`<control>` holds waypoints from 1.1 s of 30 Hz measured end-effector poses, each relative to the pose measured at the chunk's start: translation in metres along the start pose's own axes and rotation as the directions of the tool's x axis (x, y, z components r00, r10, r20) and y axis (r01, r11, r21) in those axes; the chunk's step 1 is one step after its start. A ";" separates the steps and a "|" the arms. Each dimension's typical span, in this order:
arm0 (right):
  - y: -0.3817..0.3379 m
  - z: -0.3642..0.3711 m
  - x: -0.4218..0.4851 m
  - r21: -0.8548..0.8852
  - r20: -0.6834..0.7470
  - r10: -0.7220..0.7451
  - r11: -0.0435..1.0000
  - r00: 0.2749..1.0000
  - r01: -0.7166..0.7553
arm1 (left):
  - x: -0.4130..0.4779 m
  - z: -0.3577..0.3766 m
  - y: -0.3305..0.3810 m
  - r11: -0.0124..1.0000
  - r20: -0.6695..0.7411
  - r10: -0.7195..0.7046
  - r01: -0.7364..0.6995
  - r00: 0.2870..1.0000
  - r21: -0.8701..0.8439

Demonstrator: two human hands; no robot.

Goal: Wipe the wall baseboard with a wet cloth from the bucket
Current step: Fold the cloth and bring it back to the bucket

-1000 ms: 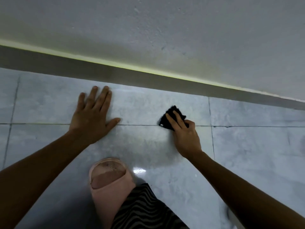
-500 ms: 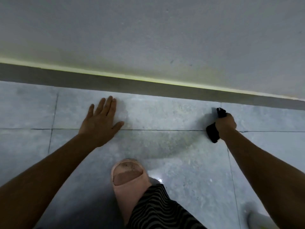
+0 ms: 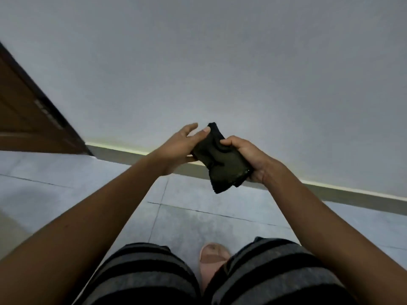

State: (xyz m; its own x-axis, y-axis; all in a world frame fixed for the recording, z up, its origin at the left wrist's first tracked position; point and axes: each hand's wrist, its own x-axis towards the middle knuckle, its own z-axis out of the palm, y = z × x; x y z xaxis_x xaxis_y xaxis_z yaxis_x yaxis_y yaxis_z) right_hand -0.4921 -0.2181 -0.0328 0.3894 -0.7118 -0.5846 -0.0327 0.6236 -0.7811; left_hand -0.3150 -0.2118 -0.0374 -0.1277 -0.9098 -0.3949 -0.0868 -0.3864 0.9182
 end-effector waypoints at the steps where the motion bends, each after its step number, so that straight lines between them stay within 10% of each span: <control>1: -0.018 0.010 -0.010 -0.037 0.061 -0.014 0.999 0.998 0.016 | -0.012 -0.008 0.018 0.999 -0.021 0.047 -0.046 0.999 0.028; 19: -0.110 0.216 -0.120 -0.465 0.445 0.045 0.865 0.894 0.188 | -0.261 -0.110 0.082 0.992 -0.373 0.125 -0.123 0.919 0.028; 29: 0.005 0.320 -0.067 -0.560 0.473 0.259 0.826 0.842 0.060 | -0.323 -0.204 -0.047 0.979 -0.806 0.197 -0.150 0.558 0.135; 33: 0.032 0.352 -0.049 -0.530 0.437 0.156 0.840 0.886 0.113 | -0.353 -0.238 -0.101 0.990 -0.715 0.139 -0.120 0.685 0.078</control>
State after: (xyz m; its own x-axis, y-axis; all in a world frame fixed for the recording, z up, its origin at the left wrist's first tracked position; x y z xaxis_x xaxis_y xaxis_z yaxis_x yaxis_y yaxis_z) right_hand -0.1887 -0.0494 0.0479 0.7419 -0.3924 -0.5437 -0.4711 0.2720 -0.8391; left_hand -0.0257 0.1124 0.0164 0.6070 -0.7853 -0.1214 -0.1477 -0.2616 0.9538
